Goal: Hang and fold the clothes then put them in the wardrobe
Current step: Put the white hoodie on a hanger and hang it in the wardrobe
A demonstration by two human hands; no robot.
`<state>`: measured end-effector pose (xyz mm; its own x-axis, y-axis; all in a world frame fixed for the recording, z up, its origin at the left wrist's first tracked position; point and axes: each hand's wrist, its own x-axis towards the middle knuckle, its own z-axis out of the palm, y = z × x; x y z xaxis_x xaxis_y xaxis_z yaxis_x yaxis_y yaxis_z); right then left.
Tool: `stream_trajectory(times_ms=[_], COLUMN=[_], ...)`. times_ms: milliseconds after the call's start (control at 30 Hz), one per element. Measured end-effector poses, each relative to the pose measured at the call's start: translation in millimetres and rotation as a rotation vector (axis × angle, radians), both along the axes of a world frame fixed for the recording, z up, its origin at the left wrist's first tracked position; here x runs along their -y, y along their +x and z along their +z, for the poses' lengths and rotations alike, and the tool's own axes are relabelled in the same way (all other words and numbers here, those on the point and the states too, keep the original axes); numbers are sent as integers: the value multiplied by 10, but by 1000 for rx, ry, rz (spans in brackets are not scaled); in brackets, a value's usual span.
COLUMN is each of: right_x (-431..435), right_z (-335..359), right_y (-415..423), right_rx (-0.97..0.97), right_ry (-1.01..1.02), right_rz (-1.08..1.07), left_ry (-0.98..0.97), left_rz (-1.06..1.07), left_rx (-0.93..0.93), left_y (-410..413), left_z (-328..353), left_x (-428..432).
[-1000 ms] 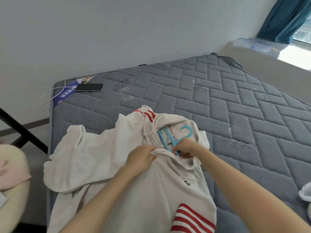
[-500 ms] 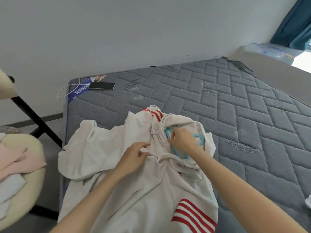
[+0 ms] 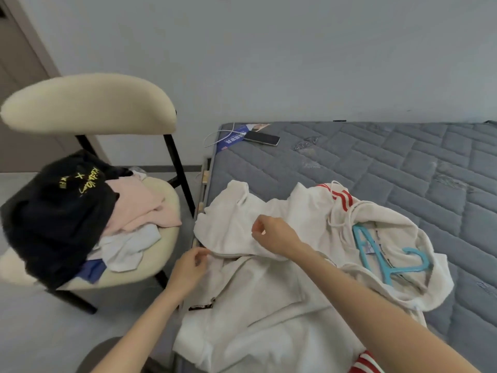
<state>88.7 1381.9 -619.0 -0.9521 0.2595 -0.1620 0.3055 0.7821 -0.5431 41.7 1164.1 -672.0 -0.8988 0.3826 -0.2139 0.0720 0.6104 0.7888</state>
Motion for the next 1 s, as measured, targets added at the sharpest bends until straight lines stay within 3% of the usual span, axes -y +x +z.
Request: stream_trajectory(times_ms=[100, 233, 433, 600, 700, 767, 833, 1000], right_x=[298, 611, 801, 662, 495, 360, 225, 64], right_z=[-127, -366, -681, -539, -320, -211, -159, -152], right_y=[-140, -291, -367, -410, -394, -352, -276, -109], right_rx=[25, 69, 47, -113, -281, -293, -198, 282], right_ry=[-47, 175, 426, 197, 93, 154, 313, 608], right_rz=[200, 357, 392, 307, 248, 249, 280, 371], left_ry=[-119, -268, -376, -562, -580, -552, -491, -207], left_rz=[-55, -230, -218, -428, -464, -453, -393, -115], left_rx=[164, 303, -38, -295, -311, -303, -324, -212], left_y=[51, 190, 336, 317, 337, 375, 401, 312], left_z=[-157, -296, -371, -341, -399, -435, -449, -374], left_x=[188, 402, 395, 311, 312, 301, 267, 289])
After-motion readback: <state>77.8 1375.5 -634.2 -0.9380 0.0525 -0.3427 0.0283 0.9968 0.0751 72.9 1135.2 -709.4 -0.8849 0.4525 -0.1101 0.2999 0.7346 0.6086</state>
